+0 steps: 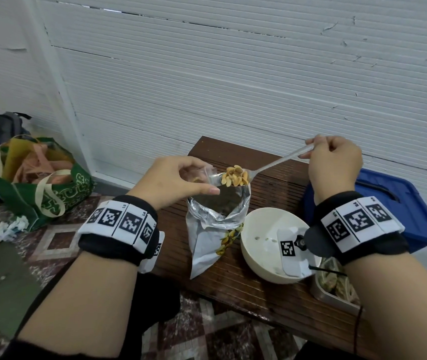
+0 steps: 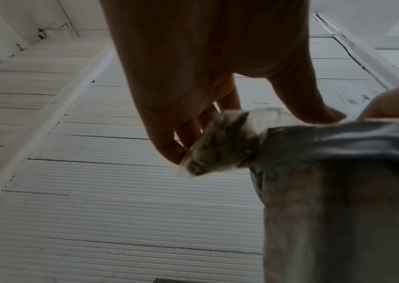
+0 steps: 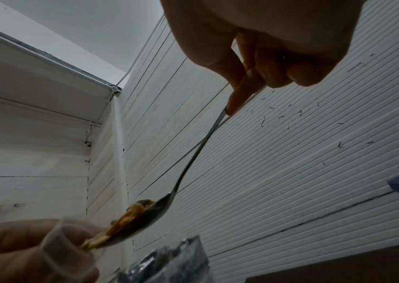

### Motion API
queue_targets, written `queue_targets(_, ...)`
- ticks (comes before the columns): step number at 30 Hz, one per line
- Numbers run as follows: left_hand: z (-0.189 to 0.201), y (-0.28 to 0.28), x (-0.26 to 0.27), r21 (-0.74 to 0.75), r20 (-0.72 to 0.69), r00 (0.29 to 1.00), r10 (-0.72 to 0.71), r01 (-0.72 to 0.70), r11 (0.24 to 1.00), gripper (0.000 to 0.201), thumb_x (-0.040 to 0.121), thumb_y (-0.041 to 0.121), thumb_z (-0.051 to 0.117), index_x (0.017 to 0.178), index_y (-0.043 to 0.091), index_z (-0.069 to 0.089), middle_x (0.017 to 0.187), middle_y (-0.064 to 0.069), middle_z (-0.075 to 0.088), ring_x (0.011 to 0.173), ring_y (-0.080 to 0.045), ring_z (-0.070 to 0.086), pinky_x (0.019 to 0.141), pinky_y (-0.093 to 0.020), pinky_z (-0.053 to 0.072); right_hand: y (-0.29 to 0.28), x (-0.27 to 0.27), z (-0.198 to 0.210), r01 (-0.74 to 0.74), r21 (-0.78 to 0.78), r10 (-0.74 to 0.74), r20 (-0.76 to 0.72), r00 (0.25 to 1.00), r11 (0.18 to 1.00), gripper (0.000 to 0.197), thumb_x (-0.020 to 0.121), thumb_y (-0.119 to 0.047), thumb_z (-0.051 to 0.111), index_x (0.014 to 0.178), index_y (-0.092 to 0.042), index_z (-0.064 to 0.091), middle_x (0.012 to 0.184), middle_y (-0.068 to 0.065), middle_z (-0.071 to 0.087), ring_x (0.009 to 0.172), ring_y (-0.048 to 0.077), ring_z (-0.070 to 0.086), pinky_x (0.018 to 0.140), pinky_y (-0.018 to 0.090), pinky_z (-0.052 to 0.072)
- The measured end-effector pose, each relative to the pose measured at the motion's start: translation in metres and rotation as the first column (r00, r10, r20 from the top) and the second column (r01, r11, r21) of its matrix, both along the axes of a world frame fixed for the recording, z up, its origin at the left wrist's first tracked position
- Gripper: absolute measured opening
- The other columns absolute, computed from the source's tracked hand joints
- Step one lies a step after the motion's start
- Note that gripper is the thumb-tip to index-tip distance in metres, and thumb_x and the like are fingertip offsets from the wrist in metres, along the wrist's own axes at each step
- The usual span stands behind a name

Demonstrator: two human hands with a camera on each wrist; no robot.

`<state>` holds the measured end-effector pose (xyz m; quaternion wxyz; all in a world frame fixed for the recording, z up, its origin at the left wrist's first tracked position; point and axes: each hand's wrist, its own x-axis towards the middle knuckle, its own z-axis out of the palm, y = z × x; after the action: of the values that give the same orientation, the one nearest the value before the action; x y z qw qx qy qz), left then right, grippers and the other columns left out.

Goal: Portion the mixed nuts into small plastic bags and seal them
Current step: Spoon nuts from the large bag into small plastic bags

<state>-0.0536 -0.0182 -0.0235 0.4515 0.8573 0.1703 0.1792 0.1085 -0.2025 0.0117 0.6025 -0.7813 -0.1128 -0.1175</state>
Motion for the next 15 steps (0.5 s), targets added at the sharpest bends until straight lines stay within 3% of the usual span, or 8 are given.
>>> queue_targets(5, -0.004, -0.006, 0.006, 0.045, 0.012, 1.000, -0.002, 0.001, 0.999, 0.049, 0.060, 0.037, 0.087, 0.105, 0.028, 0.071, 0.087, 0.016, 0.068, 0.076, 0.015, 0.056, 0.066, -0.001, 0.041, 0.007, -0.006, 0.002, -0.039, -0.028, 0.040, 0.031, 0.999, 0.999, 0.027, 0.098, -0.020, 0.046, 0.082, -0.016, 0.068, 0.069, -0.001, 0.064, 0.060, 0.003, 0.053, 0.051, 0.003, 0.038)
queue_targets(9, -0.005, -0.008, 0.009, 0.074, 0.007, 1.000, 0.011, -0.012, 0.997, 0.054, 0.058, 0.041, 0.087, 0.108, 0.029, 0.070, 0.092, 0.018, 0.067, 0.082, 0.016, 0.056, 0.067, 0.001, 0.040, 0.013, -0.012, 0.002, -0.072, -0.053, 0.075, 0.050, 0.996, 0.996, 0.028, 0.098, -0.020, 0.046, 0.084, -0.016, 0.069, 0.074, 0.002, 0.068, 0.061, 0.003, 0.054, 0.056, 0.004, 0.042)
queue_targets(15, -0.005, -0.012, 0.011, 0.091, 0.011, 1.000, 0.026, -0.027, 0.995, 0.054, 0.057, 0.044, 0.087, 0.106, 0.031, 0.070, 0.089, 0.018, 0.068, 0.082, 0.012, 0.059, 0.068, 0.000, 0.041, 0.016, -0.018, 0.002, -0.103, -0.080, 0.110, 0.084, 0.990, 0.991, 0.029, 0.098, -0.019, 0.047, 0.084, -0.013, 0.071, 0.072, -0.003, 0.065, 0.060, -0.001, 0.051, 0.054, -0.002, 0.034)
